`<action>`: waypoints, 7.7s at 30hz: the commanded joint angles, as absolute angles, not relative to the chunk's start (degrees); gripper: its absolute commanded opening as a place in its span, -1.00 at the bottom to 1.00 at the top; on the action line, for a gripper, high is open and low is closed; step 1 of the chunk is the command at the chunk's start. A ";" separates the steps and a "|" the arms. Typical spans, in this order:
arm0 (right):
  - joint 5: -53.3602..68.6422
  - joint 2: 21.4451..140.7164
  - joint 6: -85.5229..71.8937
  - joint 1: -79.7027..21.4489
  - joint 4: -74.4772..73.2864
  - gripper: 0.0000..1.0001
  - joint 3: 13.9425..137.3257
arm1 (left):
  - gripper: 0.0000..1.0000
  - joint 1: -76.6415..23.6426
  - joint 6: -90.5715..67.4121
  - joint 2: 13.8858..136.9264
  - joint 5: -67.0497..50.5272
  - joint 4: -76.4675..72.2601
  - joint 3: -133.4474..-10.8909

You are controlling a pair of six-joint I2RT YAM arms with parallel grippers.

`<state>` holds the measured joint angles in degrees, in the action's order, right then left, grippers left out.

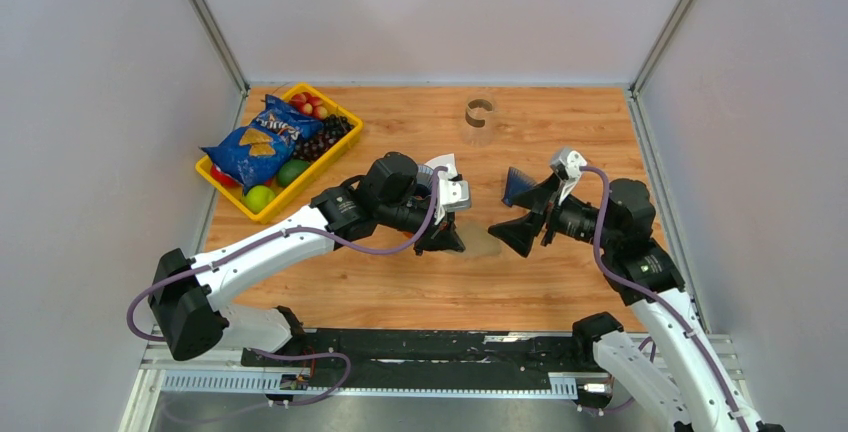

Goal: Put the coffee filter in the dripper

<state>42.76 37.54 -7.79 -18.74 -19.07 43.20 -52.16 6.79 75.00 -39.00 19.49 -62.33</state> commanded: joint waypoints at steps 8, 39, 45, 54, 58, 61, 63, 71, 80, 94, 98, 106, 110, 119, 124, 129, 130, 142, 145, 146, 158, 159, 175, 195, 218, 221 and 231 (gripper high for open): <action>45.45 37.88 -6.59 -19.27 -18.55 0.97 45.08 | -1.00 -52.51 7.78 73.56 -41.26 18.23 -64.42; 34.97 37.30 -5.59 -23.14 -20.15 0.93 47.76 | -1.00 -52.55 15.06 71.66 -47.15 21.17 -62.66; 25.79 35.33 -6.62 -23.17 -20.29 0.97 48.19 | -1.00 -52.56 14.63 71.89 -46.85 20.96 -62.88; 41.31 37.13 -5.22 -23.18 -20.40 0.97 47.62 | -1.00 -52.53 13.26 72.02 -45.19 19.99 -62.77; 43.64 35.02 -5.54 -23.13 -20.47 0.97 46.42 | -1.00 -52.55 12.86 71.98 -44.51 19.64 -62.75; 43.60 33.93 -5.60 -23.14 -20.60 0.97 45.74 | -1.00 -52.56 12.59 72.09 -44.40 19.52 -62.75; 43.63 33.89 -5.72 -23.17 -20.70 0.97 45.52 | -1.00 -52.48 12.56 72.19 -44.53 19.41 -62.84; 37.79 36.48 -6.47 -23.17 -20.69 0.94 45.80 | -1.00 -52.54 12.86 72.73 -45.14 19.82 -63.01; 29.62 33.84 -8.18 -23.12 -20.53 0.98 46.89 | -1.00 -52.52 13.04 72.77 -45.01 19.86 -62.94; 43.68 36.38 -5.92 -23.15 -20.45 0.96 45.40 | -1.00 -52.54 12.28 73.14 -43.63 19.91 -63.30; 44.62 35.16 -5.79 -23.12 -20.34 0.96 44.56 | -1.00 -52.56 12.07 73.29 -43.42 19.75 -63.28; 42.96 36.43 -5.94 -23.16 -19.93 0.96 43.47 | -1.00 -52.54 12.10 73.32 -43.63 19.93 -63.46; 41.27 37.20 -6.50 -23.20 -19.91 0.95 43.16 | -1.00 -52.55 12.30 73.17 -43.91 20.07 -63.47; 41.00 36.83 -6.11 -23.18 -19.82 0.95 43.98 | -1.00 -52.48 13.17 72.81 -44.55 20.41 -63.20; 48.27 38.17 -5.81 -23.12 -19.74 0.88 42.84 | -1.00 -52.55 14.02 72.64 -45.50 20.45 -63.28; 51.16 39.14 -6.06 -23.28 -19.47 0.78 41.40 | -1.00 -52.51 14.80 71.94 -46.36 20.30 -63.13; 51.80 39.31 -6.12 -23.47 -19.24 0.77 41.21 | -1.00 -52.49 14.92 71.84 -46.47 20.30 -63.12; 53.77 41.50 -6.91 -25.34 -17.68 0.34 41.08 | -1.00 -52.56 18.50 72.33 -50.35 22.09 -63.72; 54.34 41.51 -7.03 -25.71 -16.99 0.20 41.23 | -1.00 -52.56 18.99 72.74 -50.66 22.61 -64.18; 54.91 41.49 -7.09 -25.83 -16.72 0.15 41.22 | -1.00 -52.56 19.08 72.80 -50.69 22.77 -64.30; 60.92 40.31 -7.78 -27.20 -13.76 -0.52 40.54 | -1.00 -52.51 18.51 73.65 -50.21 21.93 -65.18; 60.99 40.14 -7.82 -27.27 -13.62 -0.53 40.51 | -1.00 -52.53 18.40 73.61 -50.20 21.26 -65.24; 38.74 35.20 -13.03 -27.41 -13.17 -1.00 42.27 | 0.60 -52.54 4.86 70.10 -36.12 8.14 -61.92; -5.28 36.81 -28.39 -27.41 -24.85 -1.00 45.88 | 1.00 -56.52 -29.13 80.80 1.51 4.37 -76.77; -6.12 40.75 -24.61 -28.61 -23.56 -1.00 44.98 | 1.00 -62.42 -33.91 97.81 17.42 10.21 -91.84; -6.60 40.78 -24.44 -28.77 -23.59 -1.00 45.21 | 1.00 -62.97 -33.06 98.31 18.51 11.99 -92.34; -7.86 41.40 -24.65 -28.79 -24.32 -1.00 45.69 | 1.00 -63.38 -30.54 95.37 20.77 12.01 -87.92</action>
